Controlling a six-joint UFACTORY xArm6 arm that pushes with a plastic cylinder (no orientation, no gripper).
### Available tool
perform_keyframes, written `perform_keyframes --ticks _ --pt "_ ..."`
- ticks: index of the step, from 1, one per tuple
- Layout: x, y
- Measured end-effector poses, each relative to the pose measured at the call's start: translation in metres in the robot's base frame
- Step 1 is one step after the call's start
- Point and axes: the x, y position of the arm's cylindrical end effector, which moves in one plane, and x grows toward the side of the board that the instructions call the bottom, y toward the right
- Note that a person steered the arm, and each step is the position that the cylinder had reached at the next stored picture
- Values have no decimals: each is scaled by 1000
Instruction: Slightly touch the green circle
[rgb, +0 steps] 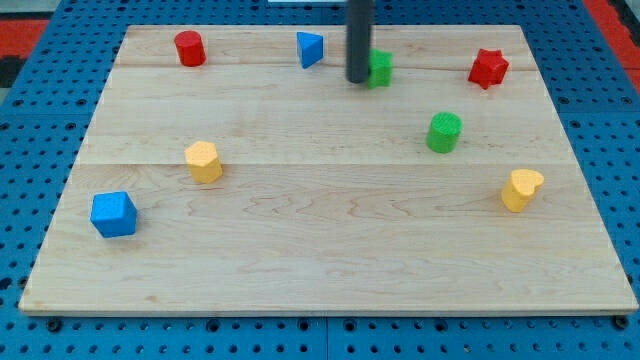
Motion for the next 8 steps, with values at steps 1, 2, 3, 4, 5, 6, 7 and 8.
perform_keyframes --ticks 1,2,3,4,5,6,7,8 --pt "-8 29" --pt "-17 57" --pt "-27 73" --pt "-28 69" --pt "3 32" --pt "23 16" --pt "50 38" --pt "76 51"
